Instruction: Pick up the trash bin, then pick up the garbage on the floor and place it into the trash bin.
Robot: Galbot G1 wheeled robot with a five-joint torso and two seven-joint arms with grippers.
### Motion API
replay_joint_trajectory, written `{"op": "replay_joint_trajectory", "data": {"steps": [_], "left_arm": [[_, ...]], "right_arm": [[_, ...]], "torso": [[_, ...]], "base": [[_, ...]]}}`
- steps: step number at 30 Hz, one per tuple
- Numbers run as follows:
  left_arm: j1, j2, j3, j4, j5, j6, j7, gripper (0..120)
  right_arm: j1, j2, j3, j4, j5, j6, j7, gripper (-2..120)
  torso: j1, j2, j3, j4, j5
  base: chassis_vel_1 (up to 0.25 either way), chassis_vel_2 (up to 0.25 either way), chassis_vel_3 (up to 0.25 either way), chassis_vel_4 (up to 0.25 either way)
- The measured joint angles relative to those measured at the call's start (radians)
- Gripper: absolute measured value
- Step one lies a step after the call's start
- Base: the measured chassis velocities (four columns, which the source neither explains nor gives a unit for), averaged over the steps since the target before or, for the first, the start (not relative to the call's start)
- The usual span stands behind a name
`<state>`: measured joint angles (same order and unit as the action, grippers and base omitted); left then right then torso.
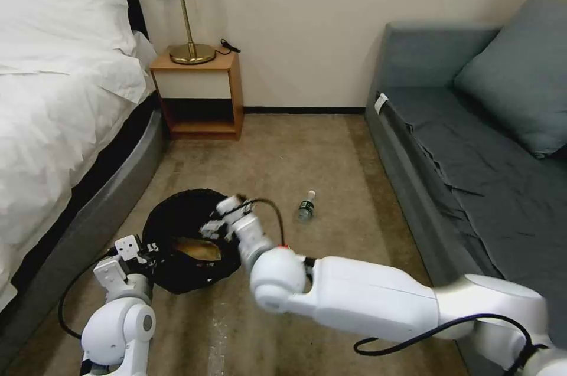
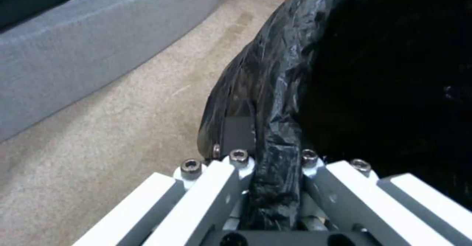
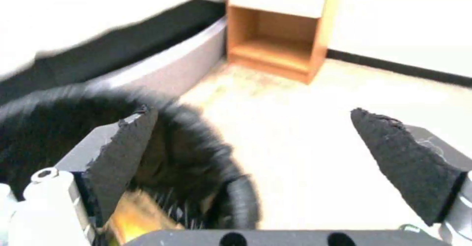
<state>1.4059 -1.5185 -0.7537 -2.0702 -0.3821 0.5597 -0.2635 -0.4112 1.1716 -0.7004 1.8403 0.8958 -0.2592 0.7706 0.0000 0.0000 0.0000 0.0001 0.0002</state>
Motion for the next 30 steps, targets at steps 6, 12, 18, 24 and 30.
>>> {"op": "replay_joint_trajectory", "data": {"steps": [6, 12, 18, 24, 30], "left_arm": [[0.001, 0.006, -0.016, -0.006, -0.016, -0.001, 0.001, 3], [0.006, 0.01, -0.038, -0.001, -0.017, -0.024, 0.01, 3], [0.009, 0.016, -0.051, 0.002, -0.013, -0.037, 0.021, 3], [0.017, 0.024, -0.055, -0.004, -0.012, -0.038, 0.021, 3], [0.028, 0.024, -0.056, -0.027, -0.014, -0.037, 0.019, 3]], "right_arm": [[-0.179, -0.144, 0.244, 0.122, -0.13, 0.14, -0.134, 100], [-0.547, -0.223, 0.57, 0.287, -0.408, 0.266, -0.257, 100], [-0.966, -0.109, 0.854, 0.422, -0.73, 0.314, -0.295, 100], [-1.203, 0.098, 0.878, 0.452, -0.899, 0.401, -0.307, 100], [-1.258, 0.16, 0.853, 0.428, -0.982, 0.449, -0.317, 100]], "torso": [[0.0, 0.0, 0.0, -0.0002, 0.0001], [0.0, 0.0, 0.0, -0.0002, 0.0], [0.0, 0.0, 0.0, -0.0003, 0.0], [0.0, 0.0, 0.0, -0.0003, -0.0006], [0.0, 0.0, 0.0, -0.0002, -0.0004]], "base": [[0.0, 0.0, 0.0, 0.0], [0.0, 0.0, 0.0, 0.0], [0.0, 0.0, 0.0, 0.0], [0.0, 0.0, 0.0, 0.0], [0.0, 0.0, 0.0, 0.0]]}}
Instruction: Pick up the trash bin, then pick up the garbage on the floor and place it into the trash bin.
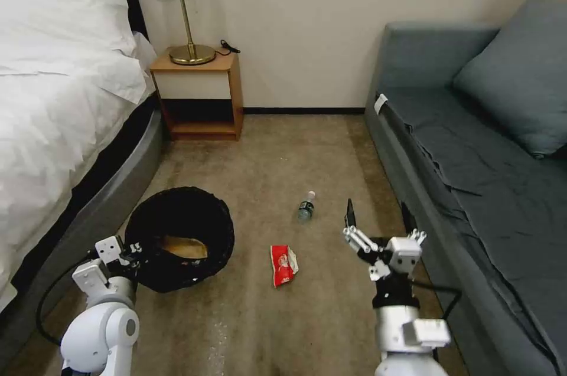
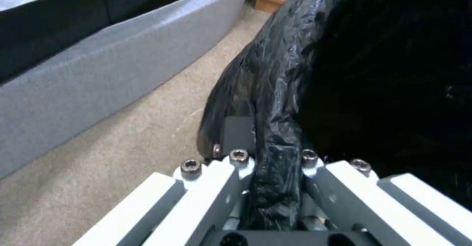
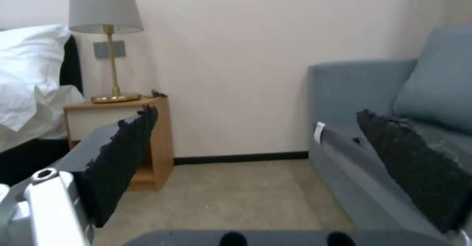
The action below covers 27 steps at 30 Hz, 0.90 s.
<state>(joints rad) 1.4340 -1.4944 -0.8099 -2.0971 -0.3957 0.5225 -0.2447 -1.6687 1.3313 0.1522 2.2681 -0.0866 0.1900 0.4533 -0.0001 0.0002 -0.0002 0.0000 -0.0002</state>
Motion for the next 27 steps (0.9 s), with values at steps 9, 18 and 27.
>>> {"op": "replay_joint_trajectory", "data": {"steps": [9, 18, 27], "left_arm": [[0.009, -0.005, -0.002, -0.013, -0.001, 0.001, -0.002, 3], [0.019, -0.008, -0.004, -0.017, -0.001, -0.002, -0.003, 3], [0.019, -0.009, -0.007, -0.016, 0.0, -0.005, -0.003, 3]], "right_arm": [[0.006, -0.004, -0.011, -0.016, -0.007, 0.008, -0.002, 100], [0.045, -0.02, -0.015, -0.036, 0.018, -0.013, 0.004, 100], [0.217, -0.132, -0.069, -0.088, 0.222, -0.158, 0.021, 100]], "torso": [[0.0, 0.0, 0.0, 0.0001, 0.0001], [0.0, 0.0, 0.0, 0.0001, 0.0002], [0.0, 0.0, 0.0, -0.0001, 0.0004]], "base": [[-0.013, 0.014, 0.015, -0.012], [-0.133, 0.149, 0.144, -0.143], [-0.05, 0.058, 0.042, -0.053]]}}
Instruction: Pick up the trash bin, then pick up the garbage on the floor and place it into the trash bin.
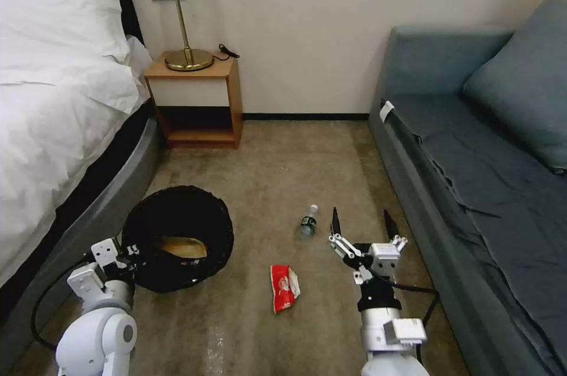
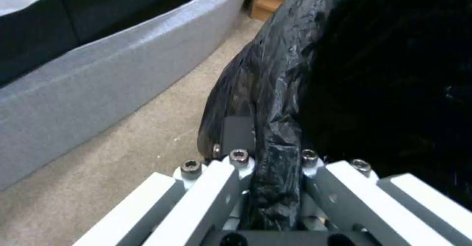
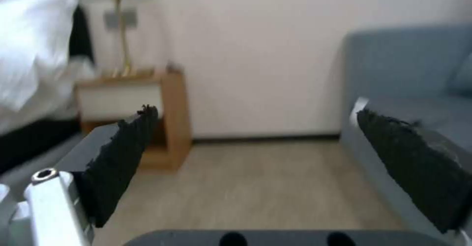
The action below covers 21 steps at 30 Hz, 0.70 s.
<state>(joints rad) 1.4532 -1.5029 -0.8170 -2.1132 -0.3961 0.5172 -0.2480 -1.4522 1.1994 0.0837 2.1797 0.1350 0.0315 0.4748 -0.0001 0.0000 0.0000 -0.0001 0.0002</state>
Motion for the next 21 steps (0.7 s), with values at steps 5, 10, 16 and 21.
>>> {"op": "replay_joint_trajectory", "data": {"steps": [5, 10, 16, 21], "left_arm": [[-0.001, -0.002, -0.001, 0.005, 0.008, 0.0, -0.001, 3], [-0.004, -0.011, 0.006, 0.014, 0.027, 0.0, -0.001, 3], [-0.004, -0.018, 0.006, 0.015, 0.042, 0.0, -0.001, 3], [-0.005, -0.021, 0.003, 0.016, 0.046, 0.0, -0.001, 3]], "right_arm": [[0.166, -0.159, -0.099, -0.053, 0.329, -0.204, 0.049, 100], [0.391, -0.212, -0.249, -0.168, 0.687, -0.403, 0.143, 100], [0.554, -0.171, -0.415, -0.358, 0.825, -0.468, 0.204, 100], [0.611, -0.122, -0.498, -0.52, 0.818, -0.466, 0.193, 100]], "torso": [[0.0, 0.0, 0.0, 0.0001, 0.0], [0.0, 0.0, 0.0, 0.0002, -0.0003], [0.0, 0.0, 0.0, 0.0002, -0.0003], [0.0, 0.0, 0.0, 0.0001, -0.0002]], "base": [[0.01, -0.005, -0.004, 0.006], [0.0, 0.0, 0.0, 0.0], [0.0, 0.0, 0.0, 0.0], [0.0, 0.0, 0.0, 0.0]]}}
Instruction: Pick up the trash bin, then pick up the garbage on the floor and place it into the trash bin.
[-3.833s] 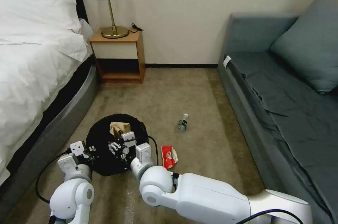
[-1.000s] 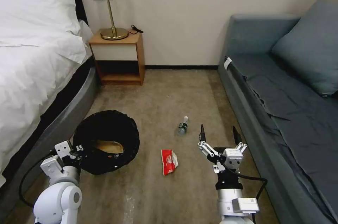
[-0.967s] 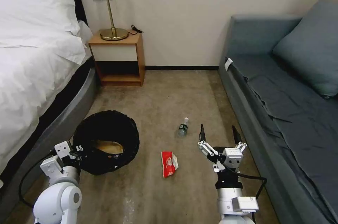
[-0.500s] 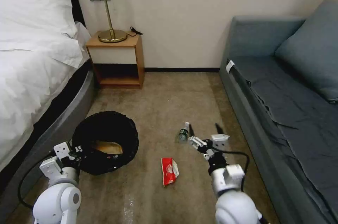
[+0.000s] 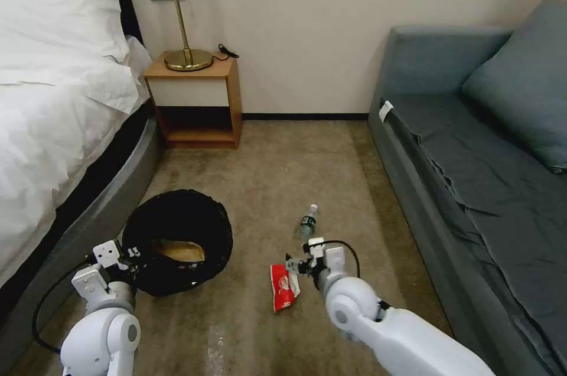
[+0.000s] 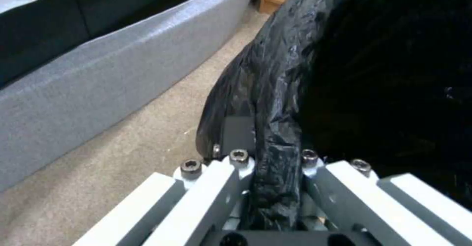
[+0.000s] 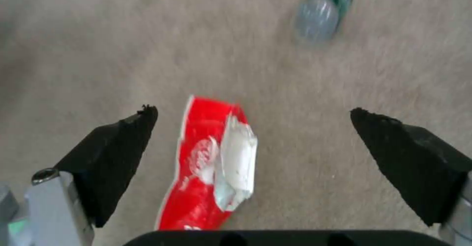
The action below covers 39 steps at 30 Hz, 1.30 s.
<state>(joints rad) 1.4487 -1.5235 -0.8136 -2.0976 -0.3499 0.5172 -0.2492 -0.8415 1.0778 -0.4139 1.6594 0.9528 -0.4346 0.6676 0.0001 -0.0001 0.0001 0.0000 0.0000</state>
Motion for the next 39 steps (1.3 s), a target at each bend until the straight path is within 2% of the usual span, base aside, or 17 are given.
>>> {"op": "replay_joint_trajectory", "data": {"steps": [7, 18, 27, 30, 33, 35, 36, 39], "left_arm": [[0.001, -0.006, 0.0, 0.008, 0.01, -0.002, -0.001, 3], [0.004, -0.006, 0.003, 0.012, 0.017, -0.004, -0.001, 3], [0.005, -0.001, 0.002, 0.012, 0.017, -0.006, -0.001, 3], [0.006, -0.001, 0.003, 0.013, 0.017, -0.007, -0.001, 3], [0.006, -0.001, 0.003, 0.014, 0.017, -0.009, -0.001, 3], [0.007, -0.001, 0.003, 0.015, 0.017, -0.01, -0.001, 3], [0.007, -0.001, 0.003, 0.015, 0.017, -0.01, -0.001, 3], [0.007, -0.002, 0.004, 0.015, 0.018, -0.011, -0.001, 3]], "right_arm": [[0.059, 0.078, -0.102, -0.218, -0.052, 0.064, -0.057, 100], [0.09, 0.143, -0.161, -0.374, -0.115, 0.137, -0.095, 98], [0.068, 0.157, -0.171, -0.427, -0.148, 0.169, -0.106, 74], [0.06, 0.161, -0.173, -0.438, -0.163, 0.181, -0.111, 59], [0.056, 0.164, -0.173, -0.445, -0.171, 0.188, -0.112, 56], [0.055, 0.165, -0.173, -0.451, -0.18, 0.196, -0.114, 47], [0.055, 0.165, -0.173, -0.451, -0.18, 0.196, -0.114, 47], [0.052, 0.161, -0.173, -0.453, -0.192, 0.206, -0.118, 33]], "torso": [[0.0, 0.0, 0.0, 0.0, -0.0002], [0.0, 0.0, 0.0, 0.0, -0.0001], [0.0, 0.0, 0.0, 0.0, 0.0], [0.0, 0.0, 0.0, 0.0, 0.0], [0.0, 0.0, 0.0, 0.0, 0.0], [0.0, 0.0, 0.0, 0.0, 0.0], [0.0, 0.0, 0.0, 0.0, 0.0], [0.0, 0.0, 0.0, 0.0, 0.0]], "base": [[0.0, 0.0, 0.0, 0.0], [0.0, 0.0, 0.0, 0.0], [0.0, 0.0, 0.0, 0.0], [0.0, 0.0, 0.0, 0.0], [0.0, 0.0, 0.0, 0.0], [0.0, 0.0, 0.0, 0.0], [0.0, 0.0, 0.0, 0.0], [0.0, 0.0, 0.0, 0.0]]}}
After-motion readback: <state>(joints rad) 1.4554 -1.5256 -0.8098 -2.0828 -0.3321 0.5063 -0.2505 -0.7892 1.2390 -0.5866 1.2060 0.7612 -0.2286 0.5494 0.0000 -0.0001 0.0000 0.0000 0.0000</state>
